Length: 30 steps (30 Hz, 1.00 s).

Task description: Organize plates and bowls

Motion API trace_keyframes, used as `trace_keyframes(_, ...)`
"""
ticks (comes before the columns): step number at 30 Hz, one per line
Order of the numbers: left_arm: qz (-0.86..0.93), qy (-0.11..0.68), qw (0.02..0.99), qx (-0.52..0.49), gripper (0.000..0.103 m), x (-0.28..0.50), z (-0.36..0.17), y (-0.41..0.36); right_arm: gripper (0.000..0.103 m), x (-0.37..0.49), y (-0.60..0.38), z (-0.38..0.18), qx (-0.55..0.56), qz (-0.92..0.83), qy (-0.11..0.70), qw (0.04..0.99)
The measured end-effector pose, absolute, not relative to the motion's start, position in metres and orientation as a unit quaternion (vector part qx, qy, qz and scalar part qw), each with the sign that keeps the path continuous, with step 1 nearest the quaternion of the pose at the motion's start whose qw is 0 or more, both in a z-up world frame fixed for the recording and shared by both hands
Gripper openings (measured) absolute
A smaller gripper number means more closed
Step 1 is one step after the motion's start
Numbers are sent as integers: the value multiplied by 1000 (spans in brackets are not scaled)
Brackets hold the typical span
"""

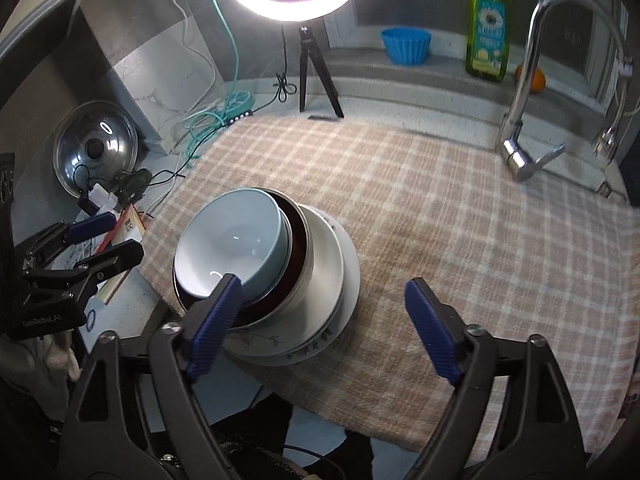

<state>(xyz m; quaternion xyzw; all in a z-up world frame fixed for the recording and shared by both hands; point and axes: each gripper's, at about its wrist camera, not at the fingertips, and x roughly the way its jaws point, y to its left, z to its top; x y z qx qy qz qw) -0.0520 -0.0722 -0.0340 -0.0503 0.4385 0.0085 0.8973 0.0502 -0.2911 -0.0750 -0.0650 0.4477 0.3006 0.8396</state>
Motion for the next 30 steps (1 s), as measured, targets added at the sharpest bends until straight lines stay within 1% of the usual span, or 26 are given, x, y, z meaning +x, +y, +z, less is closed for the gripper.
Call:
trace_keyframes(6, 12, 434, 900, -44, 82, -53, -30, -77, 92, 45, -292, -68, -75, 300, 436, 845)
trace_keyframes(30, 11, 435, 899, -44, 82, -54, -31, -81, 92, 52, -298, -75, -57, 299, 449, 840)
